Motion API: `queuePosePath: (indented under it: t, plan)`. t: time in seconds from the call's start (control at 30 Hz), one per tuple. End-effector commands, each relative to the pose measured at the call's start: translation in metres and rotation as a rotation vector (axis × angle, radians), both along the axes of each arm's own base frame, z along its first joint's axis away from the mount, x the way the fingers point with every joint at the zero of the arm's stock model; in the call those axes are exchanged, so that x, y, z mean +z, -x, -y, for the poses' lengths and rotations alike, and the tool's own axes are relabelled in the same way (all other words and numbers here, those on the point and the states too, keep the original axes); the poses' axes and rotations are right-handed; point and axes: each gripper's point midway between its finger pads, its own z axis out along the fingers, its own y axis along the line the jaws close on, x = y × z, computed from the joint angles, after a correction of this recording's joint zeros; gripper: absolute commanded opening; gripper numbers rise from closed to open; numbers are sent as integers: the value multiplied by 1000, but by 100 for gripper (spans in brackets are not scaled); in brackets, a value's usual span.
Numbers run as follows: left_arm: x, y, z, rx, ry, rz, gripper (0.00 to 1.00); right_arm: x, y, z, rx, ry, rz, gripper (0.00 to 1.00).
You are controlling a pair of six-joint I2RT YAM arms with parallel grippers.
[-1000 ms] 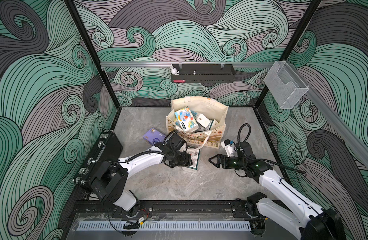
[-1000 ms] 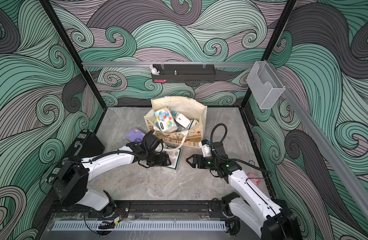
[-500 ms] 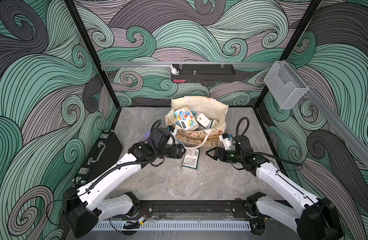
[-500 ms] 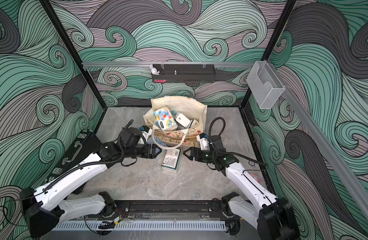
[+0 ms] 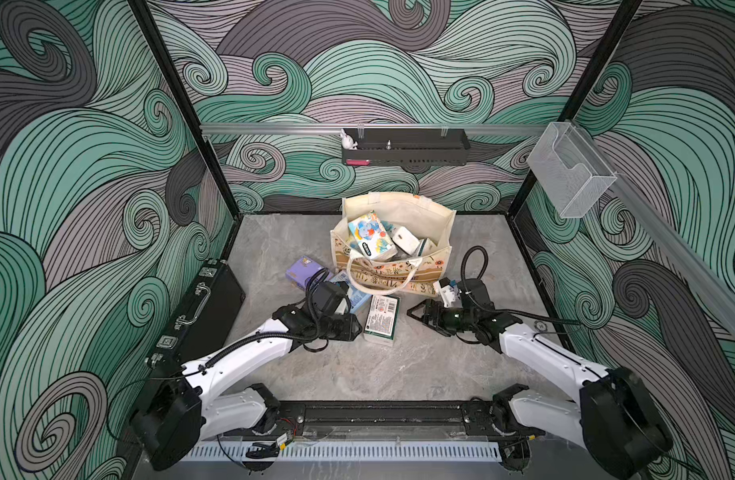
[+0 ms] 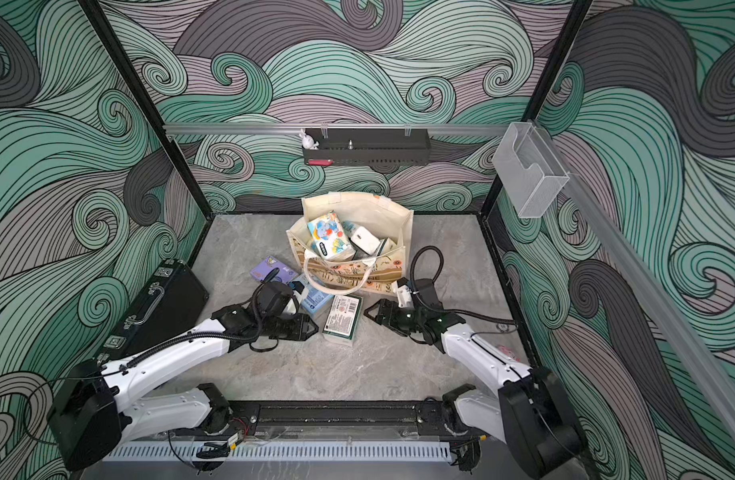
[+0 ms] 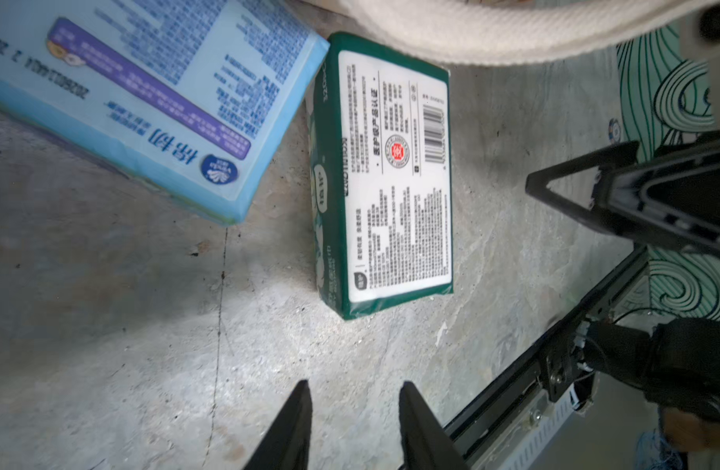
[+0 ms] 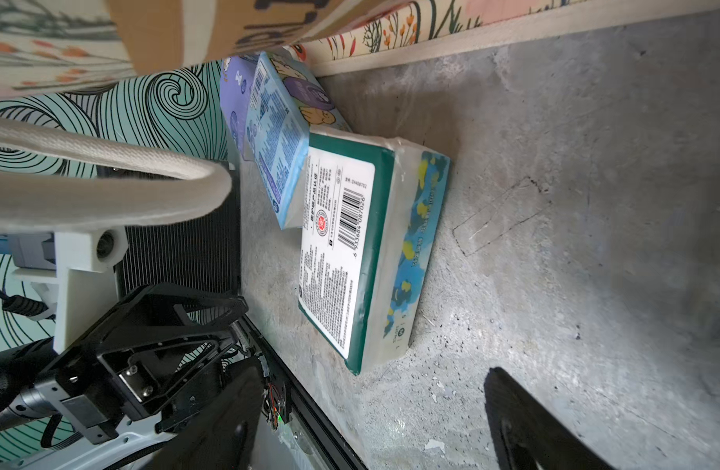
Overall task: Put tissues into the canvas bag
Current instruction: Move the pack of facial tissues to the center of the board.
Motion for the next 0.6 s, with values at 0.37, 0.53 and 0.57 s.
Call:
queuePosePath:
  t: [0.37, 0.53, 0.57]
  plan:
    - [-25, -35, 42, -16, 40, -49, 45, -27, 2, -22, 39, -24, -70, 84]
    - [-43, -27, 48, -43, 38, -115, 44, -33, 9, -23, 47, -18, -85, 84]
    - [-46, -24, 47, -45, 38, -129, 44, -35, 11, -23, 47, -14, -88, 84]
